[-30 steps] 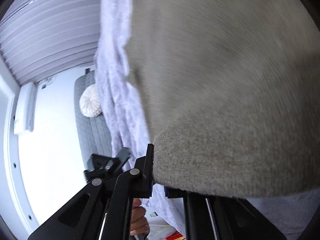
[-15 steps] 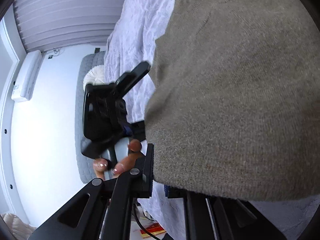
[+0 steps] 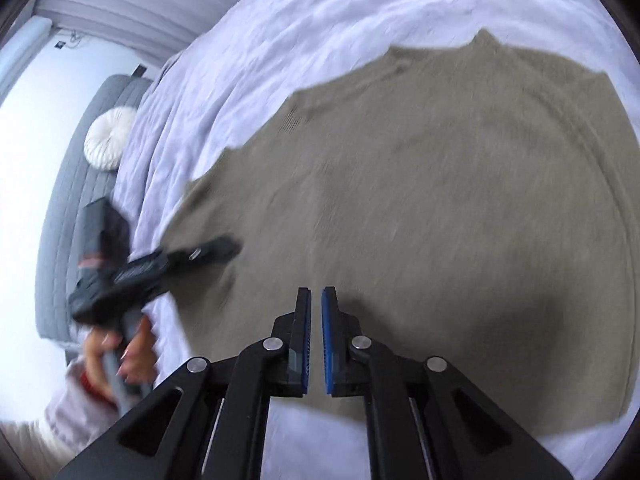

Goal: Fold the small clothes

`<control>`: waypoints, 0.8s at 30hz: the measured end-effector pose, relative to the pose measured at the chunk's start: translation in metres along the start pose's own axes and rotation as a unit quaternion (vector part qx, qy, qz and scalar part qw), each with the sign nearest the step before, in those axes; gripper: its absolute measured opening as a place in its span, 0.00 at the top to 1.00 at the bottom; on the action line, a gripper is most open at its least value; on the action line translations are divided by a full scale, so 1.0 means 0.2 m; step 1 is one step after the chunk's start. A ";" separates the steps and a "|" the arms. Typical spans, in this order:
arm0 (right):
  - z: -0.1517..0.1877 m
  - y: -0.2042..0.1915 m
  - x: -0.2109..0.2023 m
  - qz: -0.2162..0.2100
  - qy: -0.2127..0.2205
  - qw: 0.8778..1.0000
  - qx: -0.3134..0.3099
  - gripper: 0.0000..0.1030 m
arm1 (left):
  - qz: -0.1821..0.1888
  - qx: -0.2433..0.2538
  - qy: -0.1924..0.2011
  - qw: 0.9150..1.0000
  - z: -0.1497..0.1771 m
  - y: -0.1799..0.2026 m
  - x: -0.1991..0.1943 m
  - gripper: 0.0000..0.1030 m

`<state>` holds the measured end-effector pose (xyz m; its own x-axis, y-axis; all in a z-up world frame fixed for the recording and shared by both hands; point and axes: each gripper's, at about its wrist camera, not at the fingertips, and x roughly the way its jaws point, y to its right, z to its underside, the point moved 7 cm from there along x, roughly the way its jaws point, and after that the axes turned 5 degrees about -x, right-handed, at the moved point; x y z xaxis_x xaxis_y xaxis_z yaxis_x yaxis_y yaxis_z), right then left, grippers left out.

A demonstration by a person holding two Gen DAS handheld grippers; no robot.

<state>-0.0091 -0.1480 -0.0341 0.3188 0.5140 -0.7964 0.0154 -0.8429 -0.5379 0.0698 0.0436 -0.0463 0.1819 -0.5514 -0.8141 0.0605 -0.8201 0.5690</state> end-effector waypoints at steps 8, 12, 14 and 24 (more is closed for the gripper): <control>0.04 0.15 0.18 -0.047 -0.020 0.996 0.073 1.00 | 0.025 0.091 0.016 0.995 0.00 0.55 -0.03 0.72; 0.07 0.23 0.06 -0.107 0.000 0.987 0.120 1.00 | 0.026 0.143 -0.005 0.989 0.05 0.84 0.14 0.72; 0.07 0.31 -0.06 -0.120 0.035 0.982 0.138 1.00 | 0.028 0.169 -0.026 0.985 0.11 0.98 0.28 0.72; 0.10 0.76 -0.31 -0.158 0.077 0.955 0.240 0.96 | 0.021 0.239 -0.050 0.970 0.38 1.24 0.54 0.19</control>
<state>-0.0463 -0.3043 -0.0712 0.5054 0.6700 -0.5437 -0.2902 -0.4614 -0.8384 0.0295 -0.2313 -0.0012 0.0772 -0.5778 -0.8125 -0.4109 -0.7610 0.5021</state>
